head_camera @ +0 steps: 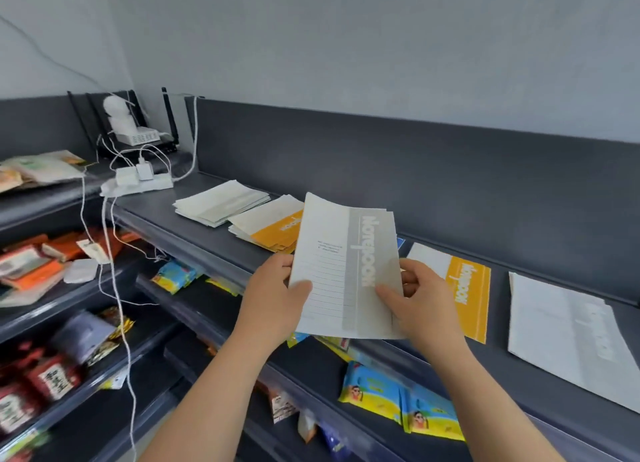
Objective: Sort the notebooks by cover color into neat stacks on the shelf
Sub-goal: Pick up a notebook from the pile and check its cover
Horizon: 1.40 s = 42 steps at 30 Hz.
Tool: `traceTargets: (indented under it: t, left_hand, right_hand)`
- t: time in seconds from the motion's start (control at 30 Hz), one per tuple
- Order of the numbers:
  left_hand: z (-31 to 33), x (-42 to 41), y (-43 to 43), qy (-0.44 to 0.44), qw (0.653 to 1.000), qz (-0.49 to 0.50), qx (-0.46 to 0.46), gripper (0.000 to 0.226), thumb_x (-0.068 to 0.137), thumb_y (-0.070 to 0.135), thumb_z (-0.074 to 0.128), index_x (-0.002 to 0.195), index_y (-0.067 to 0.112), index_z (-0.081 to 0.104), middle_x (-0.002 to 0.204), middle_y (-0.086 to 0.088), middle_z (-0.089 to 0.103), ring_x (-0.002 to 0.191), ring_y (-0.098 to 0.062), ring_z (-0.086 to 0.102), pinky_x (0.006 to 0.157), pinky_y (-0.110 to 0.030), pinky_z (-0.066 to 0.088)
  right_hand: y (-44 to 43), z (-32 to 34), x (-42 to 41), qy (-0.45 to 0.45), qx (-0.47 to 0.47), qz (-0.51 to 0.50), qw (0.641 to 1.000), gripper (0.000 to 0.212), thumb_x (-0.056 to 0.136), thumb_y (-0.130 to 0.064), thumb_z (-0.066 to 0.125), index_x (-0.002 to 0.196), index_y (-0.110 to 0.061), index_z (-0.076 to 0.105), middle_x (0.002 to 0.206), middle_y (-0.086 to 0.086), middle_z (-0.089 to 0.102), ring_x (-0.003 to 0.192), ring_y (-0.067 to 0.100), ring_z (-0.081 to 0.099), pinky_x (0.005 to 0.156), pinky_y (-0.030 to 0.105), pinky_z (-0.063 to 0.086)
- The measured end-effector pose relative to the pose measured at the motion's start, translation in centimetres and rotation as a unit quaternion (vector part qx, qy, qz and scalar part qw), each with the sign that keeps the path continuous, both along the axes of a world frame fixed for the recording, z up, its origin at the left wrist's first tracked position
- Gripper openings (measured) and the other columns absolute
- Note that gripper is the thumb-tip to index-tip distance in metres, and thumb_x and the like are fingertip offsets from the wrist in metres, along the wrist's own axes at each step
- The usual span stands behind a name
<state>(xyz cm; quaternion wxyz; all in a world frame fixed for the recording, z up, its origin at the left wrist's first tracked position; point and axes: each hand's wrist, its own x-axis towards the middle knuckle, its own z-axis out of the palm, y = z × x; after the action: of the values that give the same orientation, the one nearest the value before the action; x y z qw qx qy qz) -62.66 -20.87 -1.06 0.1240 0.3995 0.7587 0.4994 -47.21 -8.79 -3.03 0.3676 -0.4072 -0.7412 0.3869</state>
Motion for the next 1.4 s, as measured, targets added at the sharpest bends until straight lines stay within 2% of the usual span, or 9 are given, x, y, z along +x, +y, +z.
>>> traceTargets:
  t: [0.17, 0.33, 0.57, 0.8, 0.93, 1.07, 1.2, 1.3, 1.4]
  left_hand:
    - [-0.6, -5.1, 1.0, 0.009, 1.0, 0.029, 0.004, 0.025, 0.091, 0.008, 0.055, 0.103, 0.029, 0.049, 0.102, 0.016, 0.061, 0.088, -0.001, 0.058, 0.054, -0.004, 0.043]
    - [-1.2, -10.5, 3.8, 0.023, 0.999, 0.046, -0.006, 0.028, 0.093, 0.009, 0.052, 0.116, 0.025, 0.051, 0.104, 0.017, 0.056, 0.092, -0.001, 0.053, 0.057, -0.007, 0.039]
    - [-1.8, -17.7, 7.0, 0.003, 0.999, 0.053, -0.006, 0.035, 0.094, 0.009, 0.048, 0.122, 0.03, 0.051, 0.105, 0.021, 0.058, 0.089, 0.004, 0.056, 0.06, -0.006, 0.038]
    - [-1.6, -25.7, 8.6, 0.019, 0.997, 0.07, 0.002, 0.037, 0.095, 0.008, 0.045, 0.122, 0.031, 0.055, 0.104, 0.02, 0.059, 0.086, 0.004, 0.054, 0.055, -0.003, 0.039]
    - [-1.7, -31.1, 9.5, 0.042, 0.997, 0.064, 0.003, 0.033, 0.094, 0.007, 0.044, 0.112, 0.029, 0.06, 0.102, 0.014, 0.063, 0.083, -0.002, 0.055, 0.056, -0.008, 0.034]
    - [-1.4, -36.5, 10.3, 0.057, 0.997, 0.045, -0.011, 0.039, 0.091, 0.005, 0.042, 0.113, 0.031, 0.062, 0.097, 0.017, 0.063, 0.079, 0.0, 0.053, 0.057, -0.011, 0.035]
    - [-1.6, -41.2, 10.9, 0.087, 0.995, 0.021, -0.039, 0.043, 0.088, 0.006, 0.04, 0.111, 0.036, 0.061, 0.098, 0.014, 0.063, 0.083, -0.008, 0.056, 0.062, -0.026, 0.044]
    - [-2.1, -44.0, 11.4, 0.126, 0.989, 0.009, -0.079, 0.031, 0.089, 0.012, 0.041, 0.106, 0.03, 0.059, 0.098, 0.008, 0.063, 0.089, -0.018, 0.056, 0.079, -0.041, 0.049]
    - [-2.6, -46.1, 12.0, 0.158, 0.98, -0.007, -0.12, 0.019, 0.091, 0.014, 0.042, 0.099, 0.024, 0.057, 0.093, 0.003, 0.06, 0.089, -0.025, 0.054, 0.082, -0.046, 0.047]
  right_hand:
    - [1.2, -0.4, -6.0, -0.018, 0.003, 0.015, 1.0, 0.037, 0.086, -0.021, 0.063, 0.121, -0.024, 0.053, 0.099, -0.012, 0.061, 0.083, 0.003, 0.058, 0.06, 0.012, 0.043]
    - [3.9, -0.5, -11.7, -0.033, 0.0, 0.02, 0.999, 0.036, 0.088, -0.026, 0.061, 0.122, -0.024, 0.052, 0.101, -0.01, 0.061, 0.085, 0.006, 0.057, 0.06, 0.013, 0.044]
    - [7.5, -0.3, -19.4, -0.039, 0.008, 0.038, 0.998, 0.031, 0.087, -0.018, 0.062, 0.117, -0.023, 0.057, 0.094, -0.012, 0.062, 0.08, 0.0, 0.056, 0.059, 0.01, 0.04]
    - [8.2, -0.2, -27.4, -0.055, 0.01, 0.04, 0.998, 0.031, 0.089, -0.022, 0.06, 0.119, -0.022, 0.055, 0.094, -0.013, 0.059, 0.078, 0.001, 0.055, 0.055, 0.011, 0.039]
    - [8.2, -0.2, -32.3, -0.085, 0.015, 0.022, 0.996, 0.032, 0.089, -0.027, 0.059, 0.12, -0.022, 0.054, 0.102, -0.01, 0.061, 0.081, 0.005, 0.055, 0.055, 0.012, 0.041]
    - [8.2, -0.4, -37.0, -0.113, 0.017, -0.008, 0.993, 0.028, 0.086, -0.029, 0.062, 0.113, -0.021, 0.059, 0.089, -0.011, 0.061, 0.078, 0.008, 0.057, 0.062, 0.022, 0.045]
    - [7.8, -1.1, -41.2, -0.162, 0.029, -0.039, 0.986, 0.011, 0.083, -0.03, 0.06, 0.093, -0.026, 0.062, 0.074, -0.012, 0.062, 0.071, 0.009, 0.058, 0.084, 0.04, 0.049]
    - [7.6, -1.4, -43.4, -0.2, 0.034, -0.065, 0.977, 0.011, 0.083, -0.032, 0.057, 0.089, -0.023, 0.061, 0.072, -0.008, 0.062, 0.072, 0.013, 0.058, 0.088, 0.035, 0.041]
    - [7.3, -1.5, -45.1, -0.262, 0.062, -0.091, 0.959, 0.019, 0.082, -0.036, 0.055, 0.075, -0.019, 0.053, 0.071, -0.004, 0.06, 0.076, 0.019, 0.056, 0.085, 0.034, 0.038]
